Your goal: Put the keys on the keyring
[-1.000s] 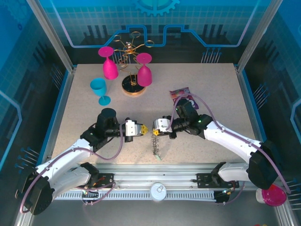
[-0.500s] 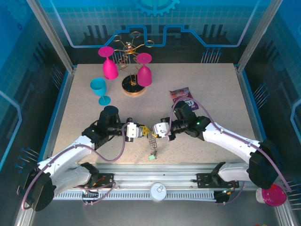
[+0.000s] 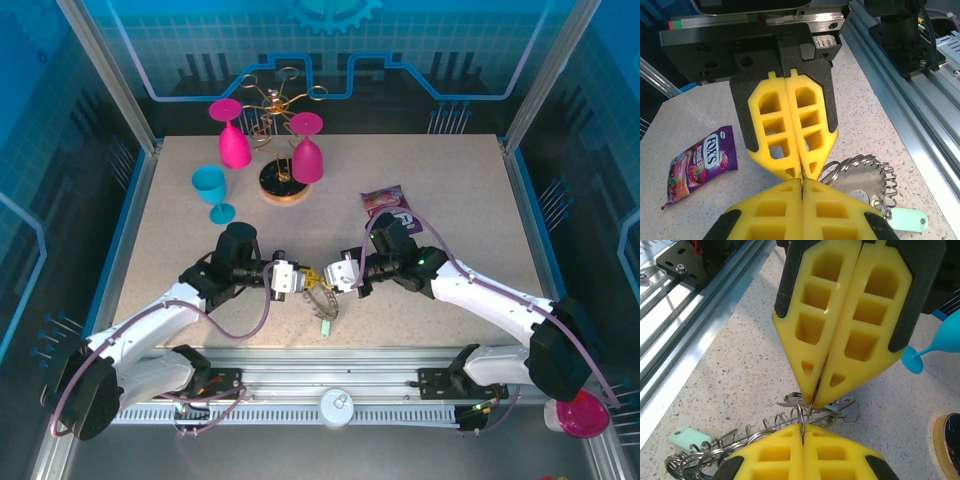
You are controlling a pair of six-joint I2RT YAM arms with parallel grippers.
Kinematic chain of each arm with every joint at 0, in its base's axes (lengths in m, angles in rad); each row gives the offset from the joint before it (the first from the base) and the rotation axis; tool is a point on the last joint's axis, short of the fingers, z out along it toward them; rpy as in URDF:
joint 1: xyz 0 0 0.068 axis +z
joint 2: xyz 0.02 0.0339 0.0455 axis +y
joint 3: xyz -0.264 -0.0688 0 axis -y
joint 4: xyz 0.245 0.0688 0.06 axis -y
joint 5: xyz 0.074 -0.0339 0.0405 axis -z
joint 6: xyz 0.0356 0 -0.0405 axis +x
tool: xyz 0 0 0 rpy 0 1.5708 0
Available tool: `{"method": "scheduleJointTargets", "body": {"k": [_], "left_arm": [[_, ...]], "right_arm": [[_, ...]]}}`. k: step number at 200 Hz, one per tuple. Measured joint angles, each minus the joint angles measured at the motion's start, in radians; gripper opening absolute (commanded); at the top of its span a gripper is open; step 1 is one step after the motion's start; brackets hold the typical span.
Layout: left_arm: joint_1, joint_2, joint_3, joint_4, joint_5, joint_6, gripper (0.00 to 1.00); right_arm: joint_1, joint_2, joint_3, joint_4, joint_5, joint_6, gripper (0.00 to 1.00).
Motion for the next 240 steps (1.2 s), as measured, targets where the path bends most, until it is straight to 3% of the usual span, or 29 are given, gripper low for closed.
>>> {"method": "scheduleJointTargets", "body": {"k": [132, 240], "left_arm": [[0.0, 0.008, 0.014, -0.085, -0.006, 0.059, 0.0], [0.0, -0.009, -0.001, -0.069, -0.063, 0.059, 0.0]], "right_arm": [[0.006, 0.0, -0.021, 0.045, 0.023, 0.024, 0.0], [-0.009, -0.008, -0.093, 0.195, 0.023, 0.311, 0.0]]}}
